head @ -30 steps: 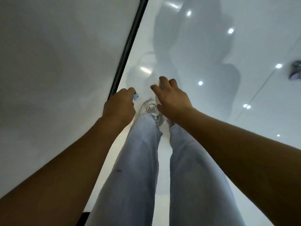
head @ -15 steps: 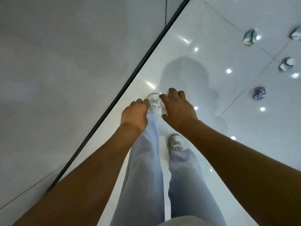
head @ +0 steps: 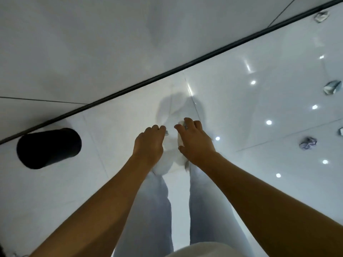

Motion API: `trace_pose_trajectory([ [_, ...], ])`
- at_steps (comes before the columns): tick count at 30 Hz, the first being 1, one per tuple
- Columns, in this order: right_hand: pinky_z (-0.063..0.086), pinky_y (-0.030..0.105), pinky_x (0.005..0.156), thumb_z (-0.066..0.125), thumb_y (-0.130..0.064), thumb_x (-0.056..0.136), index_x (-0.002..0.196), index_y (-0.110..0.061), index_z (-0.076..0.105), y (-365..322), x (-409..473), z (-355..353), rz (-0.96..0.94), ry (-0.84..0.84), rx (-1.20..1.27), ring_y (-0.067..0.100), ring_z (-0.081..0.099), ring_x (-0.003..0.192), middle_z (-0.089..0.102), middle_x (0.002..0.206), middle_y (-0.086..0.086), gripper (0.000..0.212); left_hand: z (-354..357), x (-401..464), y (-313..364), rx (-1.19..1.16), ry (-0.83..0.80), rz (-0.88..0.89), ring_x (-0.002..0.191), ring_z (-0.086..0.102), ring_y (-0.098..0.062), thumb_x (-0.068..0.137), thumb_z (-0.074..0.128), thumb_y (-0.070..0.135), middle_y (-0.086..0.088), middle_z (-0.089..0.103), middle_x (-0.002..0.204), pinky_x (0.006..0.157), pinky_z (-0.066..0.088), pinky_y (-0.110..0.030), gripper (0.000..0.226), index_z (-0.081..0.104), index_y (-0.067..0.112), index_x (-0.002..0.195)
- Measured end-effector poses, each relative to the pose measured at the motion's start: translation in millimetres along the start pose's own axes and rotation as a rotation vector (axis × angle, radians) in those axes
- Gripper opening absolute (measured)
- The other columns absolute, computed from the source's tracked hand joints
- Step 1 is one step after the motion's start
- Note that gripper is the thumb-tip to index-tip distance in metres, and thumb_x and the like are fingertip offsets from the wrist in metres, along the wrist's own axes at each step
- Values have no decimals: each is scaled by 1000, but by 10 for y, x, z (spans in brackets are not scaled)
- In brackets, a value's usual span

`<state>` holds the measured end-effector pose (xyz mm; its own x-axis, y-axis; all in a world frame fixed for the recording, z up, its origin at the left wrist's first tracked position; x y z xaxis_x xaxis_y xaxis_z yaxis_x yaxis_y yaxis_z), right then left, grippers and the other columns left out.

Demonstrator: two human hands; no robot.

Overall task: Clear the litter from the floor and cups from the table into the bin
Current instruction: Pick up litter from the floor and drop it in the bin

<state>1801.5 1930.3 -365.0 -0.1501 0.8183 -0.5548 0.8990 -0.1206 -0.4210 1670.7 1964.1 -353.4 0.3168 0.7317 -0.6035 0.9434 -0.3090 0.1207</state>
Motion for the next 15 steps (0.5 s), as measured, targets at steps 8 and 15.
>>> trace_pose_trajectory([
  [8, 51, 34, 83, 61, -21, 90, 139, -21, 38, -1233, 246, 422, -110, -27, -87, 25, 35, 125, 33, 142, 5, 53, 199, -635, -1184, -152, 99, -159, 92, 61, -20, 93, 54, 8, -4, 60, 106, 79, 55, -34, 28, 51, 16, 120],
  [15, 51, 36, 86, 61, -18, 89, 141, -21, 39, -3062, 414, 1343, -171, -117, -107, 25, 32, 128, 35, 139, 5, 56, 644, -1763, -3060, -313, 154, -389, 93, 60, -20, 94, 53, 12, -4, 60, 107, 77, 51, -28, 26, 51, 16, 120],
])
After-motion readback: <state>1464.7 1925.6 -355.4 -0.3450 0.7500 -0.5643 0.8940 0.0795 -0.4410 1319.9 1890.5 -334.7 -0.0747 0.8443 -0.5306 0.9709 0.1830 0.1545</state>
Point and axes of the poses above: each hand's wrist, its own x-axis towards the middle knuckle, its own z-axis out of the palm, y = z × x, the point moved 4 cm from there along x, towards the middle knuckle
